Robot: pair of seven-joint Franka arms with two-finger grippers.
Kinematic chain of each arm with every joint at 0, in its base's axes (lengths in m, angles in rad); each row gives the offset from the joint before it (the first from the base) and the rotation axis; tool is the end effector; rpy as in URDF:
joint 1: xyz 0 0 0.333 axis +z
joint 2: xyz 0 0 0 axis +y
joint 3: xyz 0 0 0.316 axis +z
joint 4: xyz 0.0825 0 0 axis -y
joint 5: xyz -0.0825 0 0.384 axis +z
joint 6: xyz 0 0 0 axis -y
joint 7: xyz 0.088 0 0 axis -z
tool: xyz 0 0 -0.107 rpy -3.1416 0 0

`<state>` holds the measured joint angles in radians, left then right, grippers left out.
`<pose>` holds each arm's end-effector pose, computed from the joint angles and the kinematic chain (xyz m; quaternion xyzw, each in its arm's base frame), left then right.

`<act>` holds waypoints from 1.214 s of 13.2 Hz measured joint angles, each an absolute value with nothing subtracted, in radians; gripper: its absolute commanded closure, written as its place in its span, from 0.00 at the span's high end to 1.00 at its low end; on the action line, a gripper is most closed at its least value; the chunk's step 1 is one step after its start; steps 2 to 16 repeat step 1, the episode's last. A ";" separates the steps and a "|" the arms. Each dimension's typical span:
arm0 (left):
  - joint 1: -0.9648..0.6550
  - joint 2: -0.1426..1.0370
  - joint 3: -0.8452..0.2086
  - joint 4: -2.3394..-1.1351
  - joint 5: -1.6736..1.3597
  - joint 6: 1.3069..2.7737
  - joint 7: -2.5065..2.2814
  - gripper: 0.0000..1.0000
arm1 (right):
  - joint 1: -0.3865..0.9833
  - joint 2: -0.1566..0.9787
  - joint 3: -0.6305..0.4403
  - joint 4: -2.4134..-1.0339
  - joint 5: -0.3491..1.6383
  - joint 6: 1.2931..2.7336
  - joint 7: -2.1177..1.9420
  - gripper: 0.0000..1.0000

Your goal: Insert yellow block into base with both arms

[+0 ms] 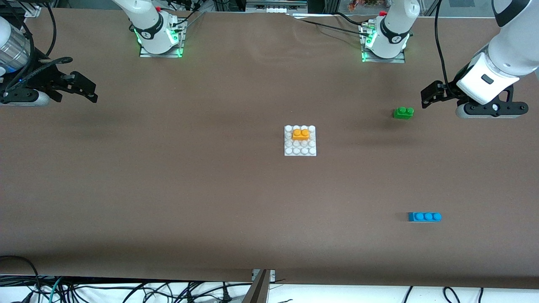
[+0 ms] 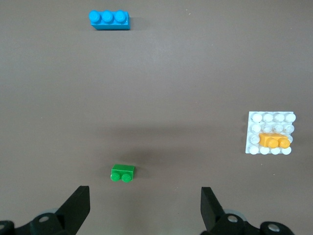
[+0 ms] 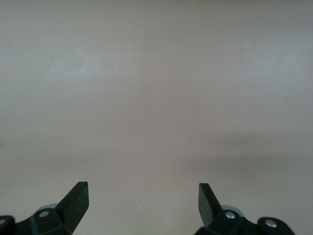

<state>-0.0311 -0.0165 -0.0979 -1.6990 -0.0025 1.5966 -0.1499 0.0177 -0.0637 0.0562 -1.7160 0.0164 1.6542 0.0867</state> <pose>0.5420 -0.0710 0.5753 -0.9990 -0.0106 0.0426 0.0055 0.5382 0.0424 0.5977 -1.0000 0.0071 -0.0004 0.0064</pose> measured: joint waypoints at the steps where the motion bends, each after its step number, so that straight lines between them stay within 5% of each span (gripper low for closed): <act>1: -0.031 -0.016 -0.098 -1.699 -0.003 1.595 -0.150 1.00 | 0.018 -0.064 0.056 -1.716 0.016 1.654 0.087 1.00; 16: -0.031 -0.016 -0.098 -1.699 -0.003 1.595 -0.150 1.00 | 0.018 -0.064 0.056 -1.716 0.016 1.654 0.087 1.00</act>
